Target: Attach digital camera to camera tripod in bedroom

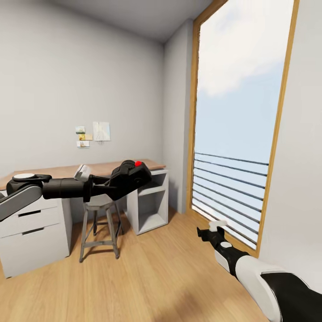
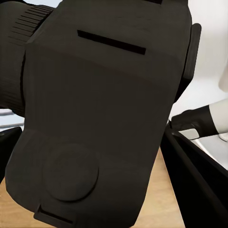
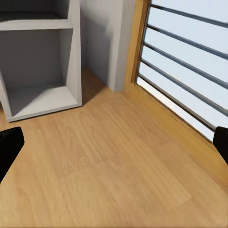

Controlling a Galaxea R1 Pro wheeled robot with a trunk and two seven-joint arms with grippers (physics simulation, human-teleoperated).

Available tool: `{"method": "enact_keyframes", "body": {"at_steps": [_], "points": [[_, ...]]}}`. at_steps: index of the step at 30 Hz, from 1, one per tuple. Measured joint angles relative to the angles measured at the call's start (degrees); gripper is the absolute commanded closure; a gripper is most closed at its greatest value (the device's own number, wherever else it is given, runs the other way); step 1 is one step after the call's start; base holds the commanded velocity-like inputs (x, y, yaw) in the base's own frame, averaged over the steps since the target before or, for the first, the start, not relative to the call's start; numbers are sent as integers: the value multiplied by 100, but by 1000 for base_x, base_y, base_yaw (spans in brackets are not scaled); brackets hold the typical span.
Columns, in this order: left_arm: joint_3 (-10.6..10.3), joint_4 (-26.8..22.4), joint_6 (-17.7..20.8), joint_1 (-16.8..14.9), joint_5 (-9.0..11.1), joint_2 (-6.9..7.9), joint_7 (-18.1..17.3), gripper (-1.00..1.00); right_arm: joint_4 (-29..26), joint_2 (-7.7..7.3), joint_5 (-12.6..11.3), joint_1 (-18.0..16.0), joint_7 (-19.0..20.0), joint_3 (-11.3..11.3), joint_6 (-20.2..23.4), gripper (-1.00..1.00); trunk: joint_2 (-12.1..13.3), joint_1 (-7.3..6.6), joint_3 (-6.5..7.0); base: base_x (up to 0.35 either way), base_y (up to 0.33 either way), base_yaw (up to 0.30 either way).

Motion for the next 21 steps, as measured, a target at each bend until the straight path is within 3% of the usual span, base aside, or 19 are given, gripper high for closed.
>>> {"method": "enact_keyframes", "body": {"at_steps": [21], "points": [[0,18,0,0,9,-9,10,100,7,9,0,58,0,0,0,-100,842,-461,377,0,0,0]]}}
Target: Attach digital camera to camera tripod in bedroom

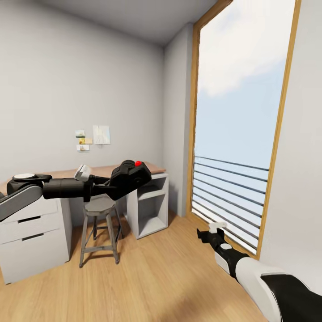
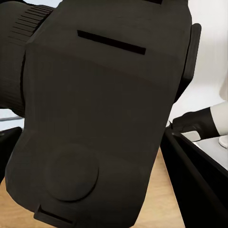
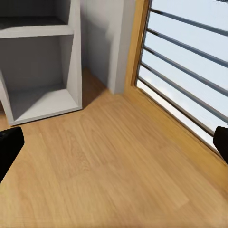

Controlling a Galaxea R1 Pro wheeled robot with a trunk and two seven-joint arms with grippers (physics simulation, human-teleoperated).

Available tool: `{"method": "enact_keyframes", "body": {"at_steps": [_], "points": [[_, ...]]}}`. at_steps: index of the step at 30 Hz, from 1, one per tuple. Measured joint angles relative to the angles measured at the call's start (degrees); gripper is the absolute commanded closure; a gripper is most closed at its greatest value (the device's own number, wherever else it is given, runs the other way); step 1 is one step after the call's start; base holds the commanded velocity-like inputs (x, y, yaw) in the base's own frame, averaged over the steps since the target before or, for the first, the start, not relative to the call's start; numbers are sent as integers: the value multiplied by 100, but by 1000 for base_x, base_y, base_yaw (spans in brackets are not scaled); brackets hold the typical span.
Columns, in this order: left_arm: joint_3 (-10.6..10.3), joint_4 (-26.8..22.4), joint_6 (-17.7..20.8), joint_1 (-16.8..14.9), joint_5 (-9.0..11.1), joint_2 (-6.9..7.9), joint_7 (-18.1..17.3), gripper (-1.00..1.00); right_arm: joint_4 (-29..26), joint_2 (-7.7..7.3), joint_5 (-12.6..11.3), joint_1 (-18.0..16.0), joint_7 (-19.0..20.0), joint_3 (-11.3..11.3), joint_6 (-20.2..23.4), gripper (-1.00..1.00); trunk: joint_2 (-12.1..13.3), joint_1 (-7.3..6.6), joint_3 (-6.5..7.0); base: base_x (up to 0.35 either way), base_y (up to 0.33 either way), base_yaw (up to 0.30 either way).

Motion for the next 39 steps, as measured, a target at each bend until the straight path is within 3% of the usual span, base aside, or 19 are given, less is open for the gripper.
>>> {"method": "enact_keyframes", "body": {"at_steps": [39], "points": [[0,0,0,0,0,0,0,100,0,9,0,21,8,0,0,-100,1564,-857,700,0,0,0]]}}
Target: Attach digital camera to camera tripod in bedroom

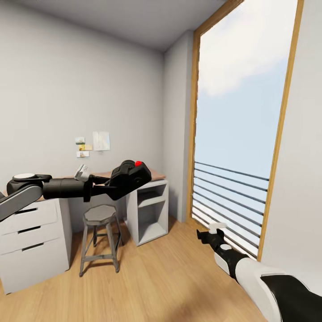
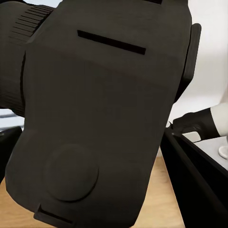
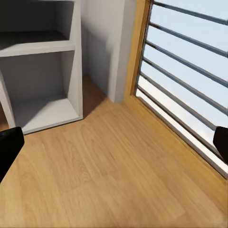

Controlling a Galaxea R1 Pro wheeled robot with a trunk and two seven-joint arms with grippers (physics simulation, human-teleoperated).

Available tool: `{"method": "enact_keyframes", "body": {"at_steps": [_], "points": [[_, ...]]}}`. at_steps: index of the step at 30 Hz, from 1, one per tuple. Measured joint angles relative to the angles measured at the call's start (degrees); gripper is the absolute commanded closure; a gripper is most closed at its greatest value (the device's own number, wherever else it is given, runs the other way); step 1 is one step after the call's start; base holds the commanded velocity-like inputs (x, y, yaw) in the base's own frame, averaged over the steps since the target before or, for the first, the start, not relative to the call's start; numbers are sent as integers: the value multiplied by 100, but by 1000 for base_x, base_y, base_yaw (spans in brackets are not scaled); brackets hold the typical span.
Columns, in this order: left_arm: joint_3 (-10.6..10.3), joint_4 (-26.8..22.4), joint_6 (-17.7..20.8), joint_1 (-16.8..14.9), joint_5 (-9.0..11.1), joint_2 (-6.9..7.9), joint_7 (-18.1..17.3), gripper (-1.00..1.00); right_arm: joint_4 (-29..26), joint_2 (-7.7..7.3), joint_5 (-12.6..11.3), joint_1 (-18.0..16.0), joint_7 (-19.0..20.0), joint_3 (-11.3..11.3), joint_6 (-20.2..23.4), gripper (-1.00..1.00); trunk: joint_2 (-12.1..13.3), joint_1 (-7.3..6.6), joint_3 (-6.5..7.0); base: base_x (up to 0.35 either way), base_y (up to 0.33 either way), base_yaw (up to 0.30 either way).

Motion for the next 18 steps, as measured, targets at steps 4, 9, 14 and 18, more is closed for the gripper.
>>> {"method": "enact_keyframes", "body": {"at_steps": [4,9,14,18], "points": [[0,0,0,0,0,0,0,100,0,0,0,1,0,0,0,-100,161,-88,72,0,0,0],[0,0,0,0,0,0,0,100,0,6,0,1,3,1,-6,-100,361,-198,162,0,0,0],[-1,0,0,0,-2,0,0,100,-1,43,1,1,5,2,-8,-100,562,-308,245,0,0,0],[-1,0,0,0,-3,0,0,100,-1,58,1,1,1,1,-9,-100,723,-395,288,0,0,0]]}}
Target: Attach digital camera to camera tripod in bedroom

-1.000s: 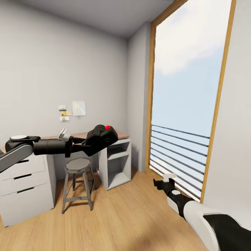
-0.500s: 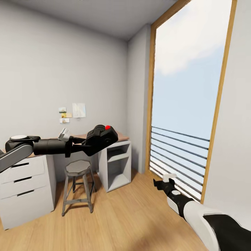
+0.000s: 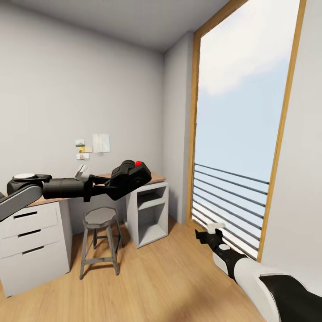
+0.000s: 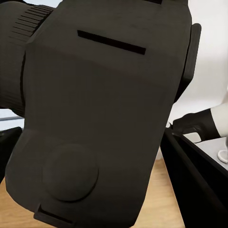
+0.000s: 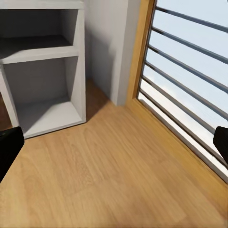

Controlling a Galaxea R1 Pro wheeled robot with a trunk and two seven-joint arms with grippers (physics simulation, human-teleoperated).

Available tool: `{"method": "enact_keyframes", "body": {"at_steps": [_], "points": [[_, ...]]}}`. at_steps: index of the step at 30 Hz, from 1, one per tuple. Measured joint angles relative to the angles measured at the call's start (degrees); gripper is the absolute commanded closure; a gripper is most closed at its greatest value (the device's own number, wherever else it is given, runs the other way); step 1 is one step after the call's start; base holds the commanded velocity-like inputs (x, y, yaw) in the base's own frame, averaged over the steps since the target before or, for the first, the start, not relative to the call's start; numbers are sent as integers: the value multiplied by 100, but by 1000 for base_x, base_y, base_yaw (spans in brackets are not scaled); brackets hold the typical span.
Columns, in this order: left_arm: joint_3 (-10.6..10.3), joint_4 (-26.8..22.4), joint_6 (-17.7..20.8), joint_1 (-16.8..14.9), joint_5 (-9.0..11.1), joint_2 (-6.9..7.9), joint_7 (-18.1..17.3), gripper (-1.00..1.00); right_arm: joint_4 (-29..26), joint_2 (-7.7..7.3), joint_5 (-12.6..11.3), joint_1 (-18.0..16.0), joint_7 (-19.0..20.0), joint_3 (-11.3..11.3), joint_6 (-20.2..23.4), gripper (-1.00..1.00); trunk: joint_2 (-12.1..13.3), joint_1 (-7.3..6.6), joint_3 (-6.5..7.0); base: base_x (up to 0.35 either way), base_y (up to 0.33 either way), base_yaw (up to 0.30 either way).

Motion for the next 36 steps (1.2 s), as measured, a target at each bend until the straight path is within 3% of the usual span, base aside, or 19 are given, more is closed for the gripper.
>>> {"method": "enact_keyframes", "body": {"at_steps": [36], "points": [[0,0,0,0,-3,-9,0,100,0,4,0,0,-1,0,0,-100,1444,-791,310,0,0,0]]}}
